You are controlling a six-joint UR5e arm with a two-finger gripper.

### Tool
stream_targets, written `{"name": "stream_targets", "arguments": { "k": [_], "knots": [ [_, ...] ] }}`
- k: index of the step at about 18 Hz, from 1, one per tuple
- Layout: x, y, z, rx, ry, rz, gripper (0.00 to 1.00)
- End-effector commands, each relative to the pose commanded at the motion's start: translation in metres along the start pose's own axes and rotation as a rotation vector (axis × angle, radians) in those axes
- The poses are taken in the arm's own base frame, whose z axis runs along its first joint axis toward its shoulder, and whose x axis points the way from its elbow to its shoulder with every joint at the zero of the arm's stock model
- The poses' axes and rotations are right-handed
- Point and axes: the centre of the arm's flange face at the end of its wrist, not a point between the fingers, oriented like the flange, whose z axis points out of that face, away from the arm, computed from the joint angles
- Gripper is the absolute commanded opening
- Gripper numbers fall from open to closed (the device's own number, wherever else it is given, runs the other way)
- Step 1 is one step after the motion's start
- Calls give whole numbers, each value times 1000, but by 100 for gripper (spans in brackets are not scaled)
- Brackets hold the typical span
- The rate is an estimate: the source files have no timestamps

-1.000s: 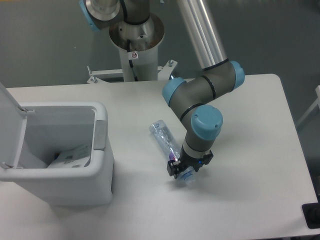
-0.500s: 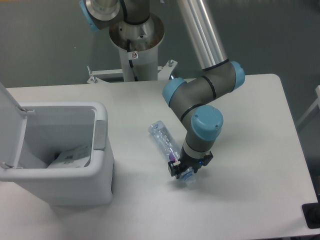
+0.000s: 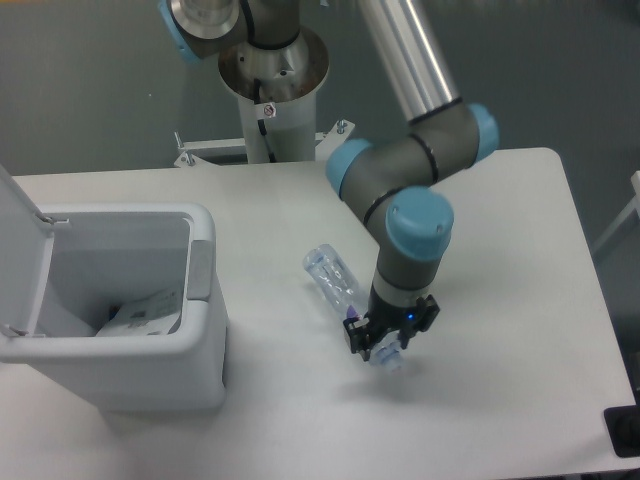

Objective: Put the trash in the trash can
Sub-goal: 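Lift the bottle and carry it over the trash can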

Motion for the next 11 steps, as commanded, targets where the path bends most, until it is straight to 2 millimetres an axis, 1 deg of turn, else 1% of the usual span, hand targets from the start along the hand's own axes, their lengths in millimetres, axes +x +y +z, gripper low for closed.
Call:
{"name": "stream_targets", "arguments": {
  "k": [3, 5, 7, 8, 9, 11],
  "knots": [
    [19, -24, -77, 141, 34, 32, 55],
    [40, -33, -142, 256, 39, 83, 55],
    [54, -35, -206, 396, 18, 119, 55],
    [59, -36, -231, 448, 11, 132, 55],
    [68, -36, -250, 481, 12, 150, 55],
    [90, -39, -279, 534, 21, 182, 55]
  ]
}}
